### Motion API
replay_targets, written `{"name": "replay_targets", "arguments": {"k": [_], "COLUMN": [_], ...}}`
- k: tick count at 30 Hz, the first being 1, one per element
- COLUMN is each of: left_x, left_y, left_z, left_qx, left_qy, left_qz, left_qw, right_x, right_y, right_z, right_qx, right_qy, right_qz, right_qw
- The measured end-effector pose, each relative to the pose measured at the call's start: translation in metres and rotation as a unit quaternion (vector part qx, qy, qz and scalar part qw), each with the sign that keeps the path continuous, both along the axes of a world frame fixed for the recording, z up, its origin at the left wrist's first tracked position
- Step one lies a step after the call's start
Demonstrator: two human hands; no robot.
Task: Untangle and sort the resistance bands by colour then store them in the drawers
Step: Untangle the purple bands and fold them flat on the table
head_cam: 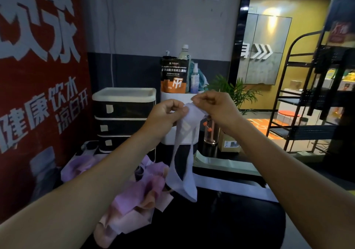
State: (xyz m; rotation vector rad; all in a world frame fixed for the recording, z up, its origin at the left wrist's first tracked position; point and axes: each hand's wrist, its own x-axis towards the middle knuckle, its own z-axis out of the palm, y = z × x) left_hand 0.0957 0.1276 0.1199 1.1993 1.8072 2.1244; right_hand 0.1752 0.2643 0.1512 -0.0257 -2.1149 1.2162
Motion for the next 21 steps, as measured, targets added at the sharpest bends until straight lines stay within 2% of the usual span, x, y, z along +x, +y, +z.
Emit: {"name": "replay_targets", "arguments": {"k": [4, 7, 10, 14, 17, 21], "left_x": [0.008, 0.012, 0.016, 0.016, 0.021, 0.027], "left_y": [0.004, 0.007, 0.009, 0.012, 0.016, 0.022], "left_z": [-0.002, 0.001, 0.002, 0.001, -0.002, -0.015], "left_qx": [0.021, 0.025, 0.021, -0.023, -0.084, -0.112], "left_qy": [-0.043, -0.057, -0.038, 0.026, 0.041, 0.042], "left_qz": [-0.024, -0.023, -0.004, 0.022, -0.018, -0.051], "left_qw": [0.999, 0.998, 0.999, 0.999, 0.995, 0.991], "right_x": [0.012, 0.019, 0.025, 0.030, 0.031, 0.034], "right_y": [-0.003, -0.004, 0.000, 0.012, 0.019, 0.022], "right_z": [-0.003, -0.006, -0.008, -0.006, -0.007, -0.007], "right_qx": [-0.011, 0.052, 0.108, 0.119, 0.081, 0.016], "right_qy": [-0.037, -0.068, -0.062, -0.047, -0.031, 0.006], "right_qz": [0.033, 0.041, 0.016, -0.005, -0.017, -0.053], "right_qw": [0.999, 0.995, 0.992, 0.992, 0.996, 0.998]}}
